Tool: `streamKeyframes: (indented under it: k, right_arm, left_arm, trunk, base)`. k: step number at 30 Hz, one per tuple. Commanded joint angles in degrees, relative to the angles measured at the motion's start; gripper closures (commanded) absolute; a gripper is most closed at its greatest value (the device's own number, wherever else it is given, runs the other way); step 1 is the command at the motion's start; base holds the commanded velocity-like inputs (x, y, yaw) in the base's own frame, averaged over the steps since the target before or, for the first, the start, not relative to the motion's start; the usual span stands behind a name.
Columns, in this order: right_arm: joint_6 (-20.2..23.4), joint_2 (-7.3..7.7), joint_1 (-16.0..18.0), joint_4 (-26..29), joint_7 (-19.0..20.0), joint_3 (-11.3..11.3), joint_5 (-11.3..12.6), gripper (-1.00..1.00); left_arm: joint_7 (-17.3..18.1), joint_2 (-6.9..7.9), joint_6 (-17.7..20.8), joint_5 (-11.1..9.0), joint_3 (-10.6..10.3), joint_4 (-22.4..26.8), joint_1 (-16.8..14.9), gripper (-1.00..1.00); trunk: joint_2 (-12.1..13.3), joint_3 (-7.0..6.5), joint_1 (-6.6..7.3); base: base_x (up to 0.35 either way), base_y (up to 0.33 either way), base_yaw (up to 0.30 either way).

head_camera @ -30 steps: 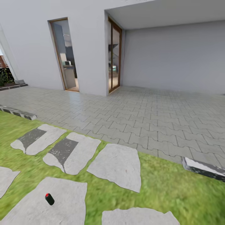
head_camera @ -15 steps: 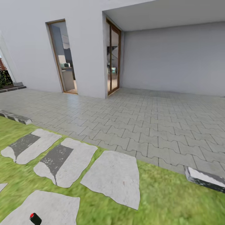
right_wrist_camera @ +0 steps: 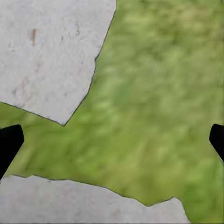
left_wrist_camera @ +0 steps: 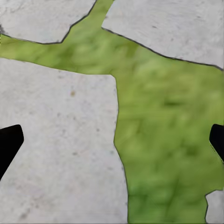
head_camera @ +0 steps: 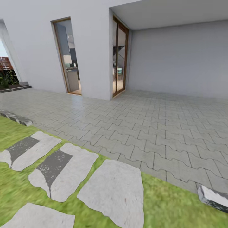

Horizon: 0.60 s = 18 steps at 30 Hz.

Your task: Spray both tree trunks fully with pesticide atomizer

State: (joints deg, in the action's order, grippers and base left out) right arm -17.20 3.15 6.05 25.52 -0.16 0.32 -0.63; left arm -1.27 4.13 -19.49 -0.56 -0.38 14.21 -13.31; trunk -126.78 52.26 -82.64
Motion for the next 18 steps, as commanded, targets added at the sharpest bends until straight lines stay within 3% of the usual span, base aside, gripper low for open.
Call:
streamKeyframes:
  k: [1, 15, 18]
  right_arm:
    - [-0.17, 0.01, 0.02, -0.03, -0.02, 0.03, -0.05, -1.00]
    - [-0.16, 0.01, 0.02, -0.03, -0.02, 0.03, -0.05, -1.00]
    - [-0.19, 0.01, 0.02, -0.03, -0.02, 0.03, -0.04, -1.00]
  left_arm:
    - [-0.13, 0.00, -0.20, -0.05, -0.06, -0.06, -0.04, -1.00]
    - [-0.13, 0.00, -0.20, -0.05, -0.06, -0.06, -0.04, -1.00]
    - [-0.13, 0.00, -0.22, -0.05, -0.06, -0.06, -0.04, -1.00]
  trunk:
    - [-0.02, 0.05, -0.02]
    - [-0.02, 0.05, -0.02]
    - [-0.02, 0.05, -0.02]
  base:
    - [0.340, -0.134, 0.259]
    - [0.340, -0.137, 0.274]
    - [0.340, -0.137, 0.098]
